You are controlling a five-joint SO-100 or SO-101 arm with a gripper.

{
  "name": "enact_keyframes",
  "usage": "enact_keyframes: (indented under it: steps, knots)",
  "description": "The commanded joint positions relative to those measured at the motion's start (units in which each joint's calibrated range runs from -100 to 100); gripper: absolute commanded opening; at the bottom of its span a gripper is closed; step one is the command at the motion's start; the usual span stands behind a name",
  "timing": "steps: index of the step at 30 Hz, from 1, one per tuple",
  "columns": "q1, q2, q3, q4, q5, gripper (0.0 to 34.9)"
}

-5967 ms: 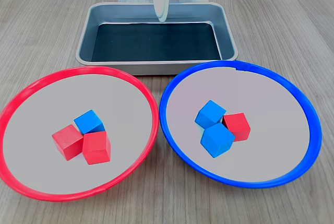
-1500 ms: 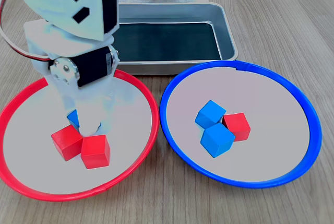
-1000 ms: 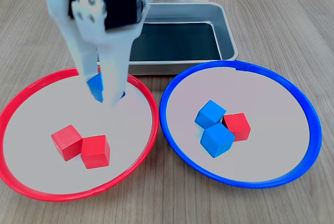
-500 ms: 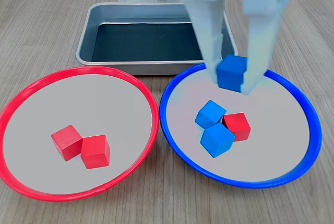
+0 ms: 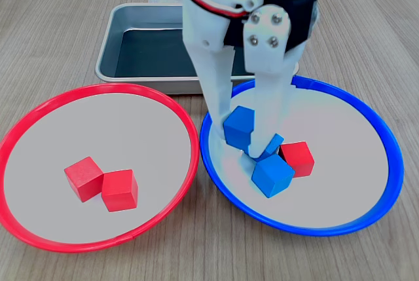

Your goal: Relocate any misplaced blocks to their matching dishes.

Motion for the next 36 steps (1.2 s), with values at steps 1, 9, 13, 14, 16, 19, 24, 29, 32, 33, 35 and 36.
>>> enact_keyframes:
  steps: [1, 9, 13, 14, 16, 19, 24, 29, 32, 33, 35, 36]
  knots:
    - [1.52, 1.00, -4.00, -1.07, 1.22, 0.5]
    - [1.99, 2.36, -5.09, 0.16, 2.78, 9.2]
    - [1.80, 2.45, -5.55, 1.98, 3.32, 10.9]
    - [1.71, 2.36, -5.64, 2.15, 3.37, 10.8]
    - [1.43, 1.68, -5.64, 2.23, 3.32, 10.7]
    - [0.58, -0.37, -5.37, 2.39, 2.59, 10.3]
    - [-3.09, -6.08, -2.91, 4.54, -2.34, 8.6]
    - [-7.61, -9.07, -1.00, 9.57, -8.74, 9.6]
    - [-9.02, -9.24, 0.73, 10.65, -11.82, 10.7]
    - [-9.30, -9.24, 1.64, 10.65, -13.19, 11.6]
    - [-9.68, -8.90, 2.55, 10.48, -15.14, 12.9]
    - [-9.96, -8.73, 2.83, 10.32, -16.02, 13.1]
